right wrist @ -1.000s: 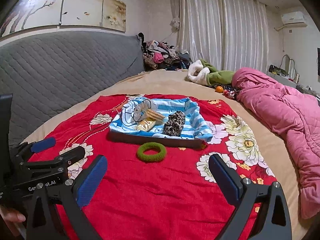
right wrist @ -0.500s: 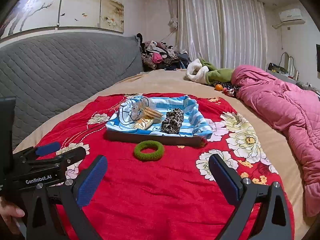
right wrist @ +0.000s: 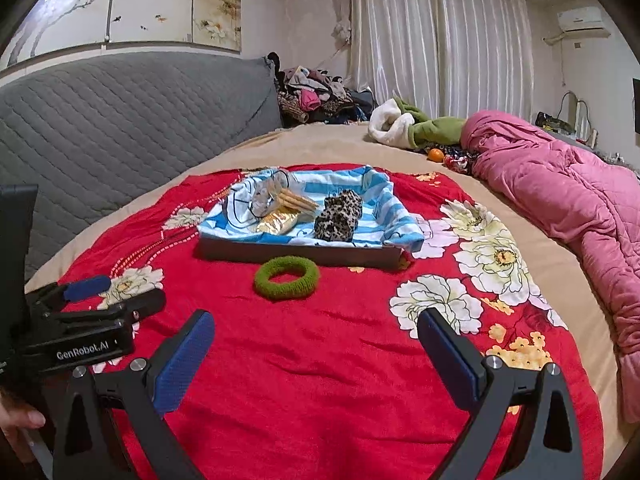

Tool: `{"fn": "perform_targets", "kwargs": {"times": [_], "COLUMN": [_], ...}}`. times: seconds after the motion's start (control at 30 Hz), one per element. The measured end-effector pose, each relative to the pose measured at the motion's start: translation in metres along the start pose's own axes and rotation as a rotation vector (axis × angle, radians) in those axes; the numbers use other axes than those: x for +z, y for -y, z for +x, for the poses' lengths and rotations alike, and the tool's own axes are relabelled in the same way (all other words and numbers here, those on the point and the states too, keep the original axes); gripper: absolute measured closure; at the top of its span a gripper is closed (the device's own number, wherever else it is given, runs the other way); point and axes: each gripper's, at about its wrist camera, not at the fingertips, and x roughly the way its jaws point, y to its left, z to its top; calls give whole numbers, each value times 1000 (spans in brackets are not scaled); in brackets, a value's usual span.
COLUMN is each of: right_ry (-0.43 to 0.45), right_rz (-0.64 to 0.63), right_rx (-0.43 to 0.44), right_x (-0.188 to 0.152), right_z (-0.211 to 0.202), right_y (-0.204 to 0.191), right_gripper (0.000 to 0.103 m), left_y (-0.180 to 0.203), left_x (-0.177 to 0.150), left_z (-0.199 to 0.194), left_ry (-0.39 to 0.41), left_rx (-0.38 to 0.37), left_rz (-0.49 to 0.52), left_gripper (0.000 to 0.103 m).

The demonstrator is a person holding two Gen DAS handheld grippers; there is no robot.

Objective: Organize objects

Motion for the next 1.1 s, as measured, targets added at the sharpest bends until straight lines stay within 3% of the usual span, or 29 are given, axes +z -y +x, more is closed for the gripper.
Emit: {"fn": "perform_targets", "kwargs": {"times": [1.1], "right_ry": [-92], "right_rz": [35], "right_rx": [-19], "right_x": [-26], "right_z": [40], "right_y": [15], "right_gripper": [1], "left_y": [-2], "left_x": [-15], "left_z": [33], "left_ry": [-7], "left_rx": [-6], "left_rz": [-1], "left_gripper": [10]}}
